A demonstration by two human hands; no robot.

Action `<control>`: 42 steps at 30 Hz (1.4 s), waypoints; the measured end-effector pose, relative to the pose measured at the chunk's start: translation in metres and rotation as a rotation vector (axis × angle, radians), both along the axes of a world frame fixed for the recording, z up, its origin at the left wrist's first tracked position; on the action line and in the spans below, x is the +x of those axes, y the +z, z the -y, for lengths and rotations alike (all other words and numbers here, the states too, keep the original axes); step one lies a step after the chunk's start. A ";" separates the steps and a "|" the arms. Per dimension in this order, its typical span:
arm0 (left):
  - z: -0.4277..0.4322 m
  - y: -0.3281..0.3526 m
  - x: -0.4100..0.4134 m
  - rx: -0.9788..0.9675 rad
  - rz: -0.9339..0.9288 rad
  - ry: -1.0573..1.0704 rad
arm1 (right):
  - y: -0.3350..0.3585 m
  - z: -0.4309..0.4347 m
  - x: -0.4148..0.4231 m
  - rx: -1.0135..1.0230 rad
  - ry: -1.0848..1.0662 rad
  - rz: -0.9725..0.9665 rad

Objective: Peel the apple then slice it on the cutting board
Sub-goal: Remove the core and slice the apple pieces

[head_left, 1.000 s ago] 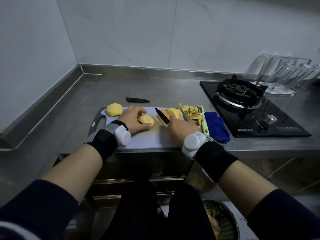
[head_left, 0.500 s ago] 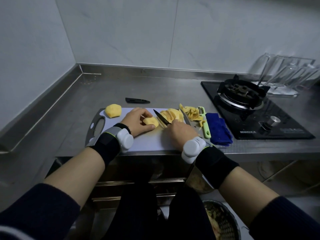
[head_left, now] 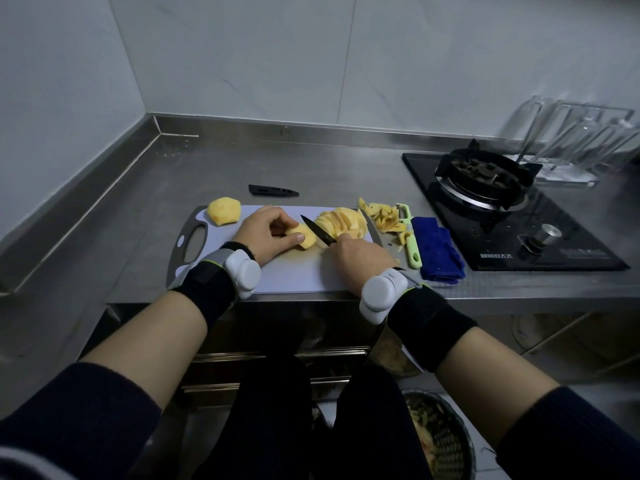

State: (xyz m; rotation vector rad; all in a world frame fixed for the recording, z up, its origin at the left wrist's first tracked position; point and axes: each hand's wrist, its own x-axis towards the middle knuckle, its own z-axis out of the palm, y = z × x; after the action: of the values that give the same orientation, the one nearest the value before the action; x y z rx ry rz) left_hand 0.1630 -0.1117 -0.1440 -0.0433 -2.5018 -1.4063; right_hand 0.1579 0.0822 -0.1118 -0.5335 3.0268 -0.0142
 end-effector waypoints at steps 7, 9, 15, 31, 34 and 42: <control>0.002 0.000 -0.001 0.000 -0.009 -0.004 | 0.000 0.011 -0.011 0.083 -0.003 0.128; 0.002 0.000 -0.001 0.004 -0.005 0.000 | 0.001 0.015 -0.015 0.123 0.025 0.147; 0.000 0.001 0.000 -0.005 -0.021 -0.009 | 0.000 0.015 -0.014 0.138 0.047 0.115; 0.000 0.001 0.001 -0.006 -0.015 0.016 | -0.003 0.005 0.003 -0.035 0.063 -0.027; 0.000 0.001 0.001 -0.011 -0.015 0.018 | -0.003 0.004 0.003 -0.033 0.068 -0.031; 0.001 -0.002 -0.001 -0.008 -0.027 0.010 | -0.001 0.007 0.002 0.061 0.063 0.012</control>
State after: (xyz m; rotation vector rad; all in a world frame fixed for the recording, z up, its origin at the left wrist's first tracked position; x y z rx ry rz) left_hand 0.1621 -0.1127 -0.1459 -0.0509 -2.4819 -1.3830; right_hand 0.1601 0.0752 -0.1127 -0.6214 2.9860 0.0772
